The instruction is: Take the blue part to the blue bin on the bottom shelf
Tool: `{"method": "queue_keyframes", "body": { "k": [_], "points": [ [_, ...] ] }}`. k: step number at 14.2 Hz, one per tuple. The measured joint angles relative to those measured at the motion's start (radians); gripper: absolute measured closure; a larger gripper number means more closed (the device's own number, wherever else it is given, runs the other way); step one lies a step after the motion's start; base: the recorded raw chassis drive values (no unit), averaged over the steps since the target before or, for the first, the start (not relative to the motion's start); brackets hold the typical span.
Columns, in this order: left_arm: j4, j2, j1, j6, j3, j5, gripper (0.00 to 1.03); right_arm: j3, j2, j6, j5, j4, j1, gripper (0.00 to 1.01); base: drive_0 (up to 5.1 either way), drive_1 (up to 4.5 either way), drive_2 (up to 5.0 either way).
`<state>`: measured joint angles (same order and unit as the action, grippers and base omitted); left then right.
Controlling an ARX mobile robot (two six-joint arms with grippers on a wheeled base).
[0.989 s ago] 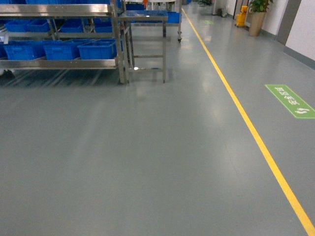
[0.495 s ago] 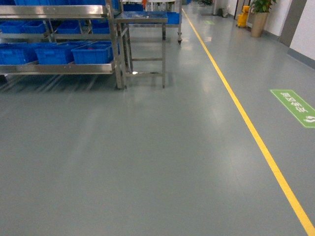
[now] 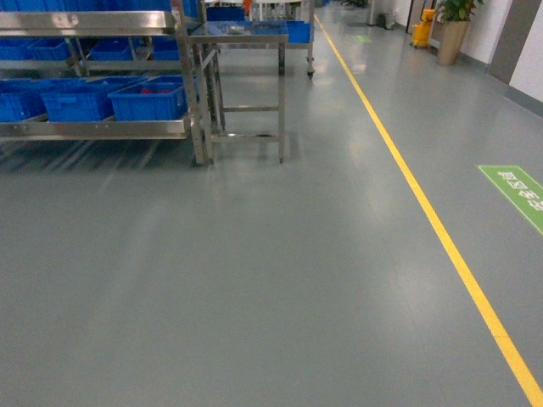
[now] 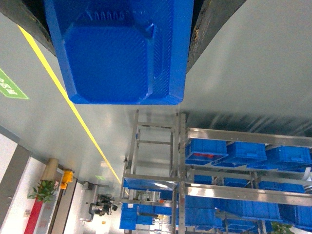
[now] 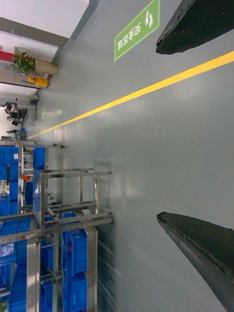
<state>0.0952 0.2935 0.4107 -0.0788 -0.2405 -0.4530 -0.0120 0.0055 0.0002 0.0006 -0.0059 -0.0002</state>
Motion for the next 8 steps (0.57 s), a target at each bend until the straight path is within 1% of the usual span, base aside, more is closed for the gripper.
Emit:
{"method": "queue_keyframes", "body": {
  "k": [8],
  "points": [
    [0.002, 0.002, 0.0, 0.0, 0.0, 0.0, 0.59, 0.0, 0.0, 0.0, 0.0, 0.004, 0.0, 0.03, -0.1, 4.16, -4.3]
  ]
}}
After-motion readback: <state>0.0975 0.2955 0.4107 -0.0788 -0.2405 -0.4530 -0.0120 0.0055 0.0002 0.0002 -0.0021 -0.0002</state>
